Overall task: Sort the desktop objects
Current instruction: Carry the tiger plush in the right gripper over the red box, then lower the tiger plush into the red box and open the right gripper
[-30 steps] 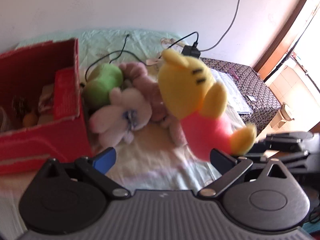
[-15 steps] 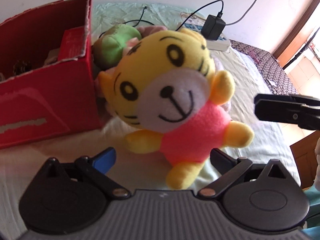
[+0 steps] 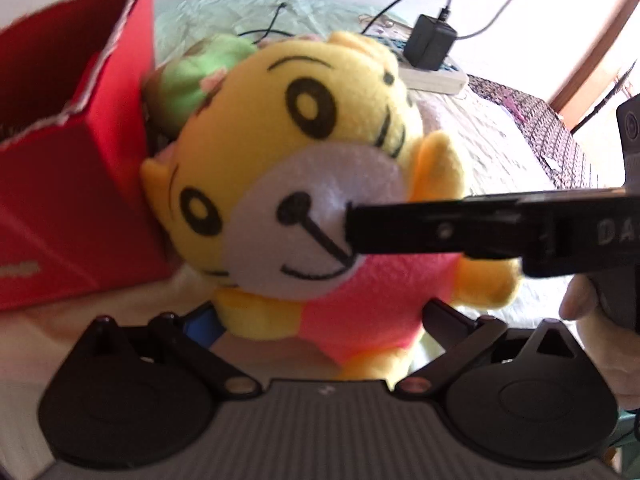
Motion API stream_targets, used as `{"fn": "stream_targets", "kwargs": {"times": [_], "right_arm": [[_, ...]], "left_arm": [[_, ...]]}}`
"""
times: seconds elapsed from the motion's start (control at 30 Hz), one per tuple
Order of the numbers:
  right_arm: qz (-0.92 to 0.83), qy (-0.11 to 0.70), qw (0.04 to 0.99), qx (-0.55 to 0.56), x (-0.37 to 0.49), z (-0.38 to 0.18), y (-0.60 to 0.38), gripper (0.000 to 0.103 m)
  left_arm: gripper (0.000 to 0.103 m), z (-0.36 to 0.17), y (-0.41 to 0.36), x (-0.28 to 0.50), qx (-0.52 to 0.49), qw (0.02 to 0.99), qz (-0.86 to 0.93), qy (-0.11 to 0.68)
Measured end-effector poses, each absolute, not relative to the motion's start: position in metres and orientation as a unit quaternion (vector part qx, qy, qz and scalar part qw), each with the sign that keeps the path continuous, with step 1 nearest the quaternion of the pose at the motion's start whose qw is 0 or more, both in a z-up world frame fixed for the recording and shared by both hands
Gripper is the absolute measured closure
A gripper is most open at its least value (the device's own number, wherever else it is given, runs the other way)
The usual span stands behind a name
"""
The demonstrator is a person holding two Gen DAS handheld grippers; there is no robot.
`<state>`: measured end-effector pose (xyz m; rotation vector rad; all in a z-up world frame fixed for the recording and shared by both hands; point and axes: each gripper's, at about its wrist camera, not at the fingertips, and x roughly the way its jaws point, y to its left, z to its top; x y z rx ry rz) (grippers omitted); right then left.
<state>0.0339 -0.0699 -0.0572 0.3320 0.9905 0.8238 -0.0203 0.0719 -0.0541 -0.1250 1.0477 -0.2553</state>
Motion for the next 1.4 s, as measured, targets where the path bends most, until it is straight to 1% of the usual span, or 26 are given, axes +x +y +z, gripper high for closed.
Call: {"fn": "stream_targets", "kwargs": {"times": [0.03,0.07,0.1,0.2,0.33,0.47,0.57,0.7,0.83,0.97,1.17,1.27,1.4], "right_arm": [[0.383,0.457,0.787,0.159,0.031,-0.056,-0.075,0.049],[0.381,0.461,0.782,0.175,0.028,-0.055,-0.082,0.056],[0.377,0.465,0.776,0.197,0.027,-0.054,-0.09,0.06],[0.368,0.46,0.774,0.232,0.012,-0.044,-0.115,0.064],[0.369,0.438,0.78,0.255,-0.011,-0.024,-0.143,0.065],[0.364,0.403,0.794,0.274,-0.02,0.005,-0.148,0.065],[0.365,0.372,0.807,0.279,-0.02,0.028,-0.139,0.065],[0.371,0.339,0.82,0.274,-0.011,0.056,-0.113,0.065],[0.381,0.325,0.818,0.284,0.006,0.071,-0.06,0.065],[0.393,0.345,0.79,0.319,0.03,0.065,0.011,0.064],[0.384,0.405,0.753,0.35,0.054,0.027,0.119,0.064],[0.369,0.434,0.739,0.36,0.062,0.008,0.157,0.065],[0.34,0.451,0.747,0.35,0.064,-0.003,0.184,0.065]], "left_arm": [[0.004,-0.05,0.067,-0.023,-0.047,0.86,-0.124,0.492],[0.004,-0.045,0.062,-0.026,-0.035,0.865,-0.128,0.484],[0.005,-0.038,0.057,-0.031,-0.024,0.87,-0.135,0.474],[0.006,-0.013,0.045,-0.043,-0.015,0.878,-0.165,0.449],[0.006,0.023,0.041,-0.055,-0.019,0.893,-0.196,0.405],[0.006,0.056,0.04,-0.057,-0.003,0.911,-0.206,0.358],[0.005,0.077,0.047,-0.044,0.005,0.922,-0.208,0.326],[0.005,0.102,0.082,-0.037,0.014,0.934,-0.203,0.294],[0.005,0.117,0.139,-0.029,0.022,0.944,-0.179,0.275],[0.004,0.116,0.212,-0.025,0.024,0.949,-0.14,0.281],[0.004,0.085,0.322,-0.022,0.016,0.936,-0.082,0.341],[0.004,0.068,0.358,-0.017,0.002,0.926,-0.067,0.372],[0.005,0.047,0.391,-0.014,-0.018,0.917,-0.064,0.394]]}}
